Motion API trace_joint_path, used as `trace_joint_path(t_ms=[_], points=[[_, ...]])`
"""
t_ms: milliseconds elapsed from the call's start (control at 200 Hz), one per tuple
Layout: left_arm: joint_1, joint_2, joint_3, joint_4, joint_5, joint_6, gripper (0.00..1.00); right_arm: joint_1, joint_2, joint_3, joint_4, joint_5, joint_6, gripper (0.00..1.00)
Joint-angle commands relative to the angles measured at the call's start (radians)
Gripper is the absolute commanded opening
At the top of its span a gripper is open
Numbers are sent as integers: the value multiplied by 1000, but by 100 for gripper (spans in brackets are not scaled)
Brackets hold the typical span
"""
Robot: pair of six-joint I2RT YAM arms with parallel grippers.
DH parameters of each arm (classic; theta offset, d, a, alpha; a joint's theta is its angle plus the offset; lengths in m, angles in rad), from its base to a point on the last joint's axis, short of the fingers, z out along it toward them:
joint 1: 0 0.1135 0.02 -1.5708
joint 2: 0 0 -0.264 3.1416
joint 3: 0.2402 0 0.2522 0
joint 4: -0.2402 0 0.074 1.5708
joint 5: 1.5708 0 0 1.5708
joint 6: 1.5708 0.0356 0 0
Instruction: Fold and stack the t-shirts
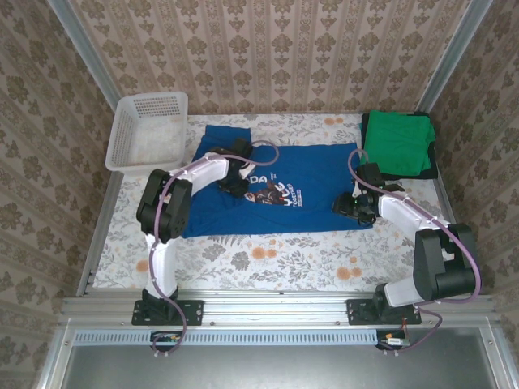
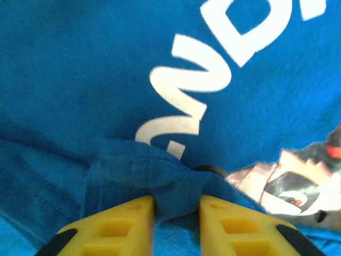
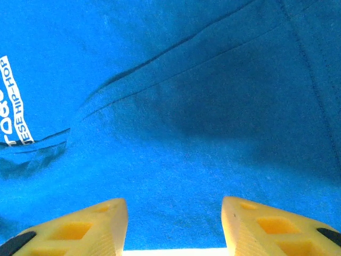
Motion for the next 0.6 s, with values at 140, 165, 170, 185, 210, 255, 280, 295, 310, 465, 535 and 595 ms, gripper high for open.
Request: trace_joint_path(t_ms=[140, 165, 170, 185, 210, 255, 280, 295, 310, 465, 535, 595], points=[[-46, 14, 101, -23, -112, 144, 13, 2, 4, -25, 14, 14, 1, 52], [-51, 15, 101, -15, -124, 158, 12, 2, 6, -26, 15, 11, 3, 52], [-51, 16, 101, -13, -125, 161, 12, 2, 6, -26, 16, 11, 3, 52], [-53, 17, 101, -7, -130, 166, 11, 3, 7, -26, 19, 10, 4, 52], [-55, 18, 99, 2, -128, 176, 7, 1, 10, -27, 20, 8, 5, 52], [-53, 18, 91, 23, -108, 184, 4, 2, 16, -28, 25, 2, 6, 52], [-51, 20, 88, 33, -98, 185, 2, 2, 17, -28, 25, 0, 7, 52], [-49, 20, 85, 39, -89, 185, 1, 2, 19, -27, 24, 0, 7, 52], [-48, 22, 85, 42, -80, 185, 0, 2, 18, -27, 24, 0, 6, 52], [-28, 42, 125, -33, -162, 46, 25, 2, 5, -38, 16, 7, 6, 52], [9, 17, 97, -38, -110, -53, 44, 2, 0, -42, 16, 11, 6, 52], [35, -19, 31, 24, -40, -93, 54, 2, -1, -45, 19, 9, 9, 52]])
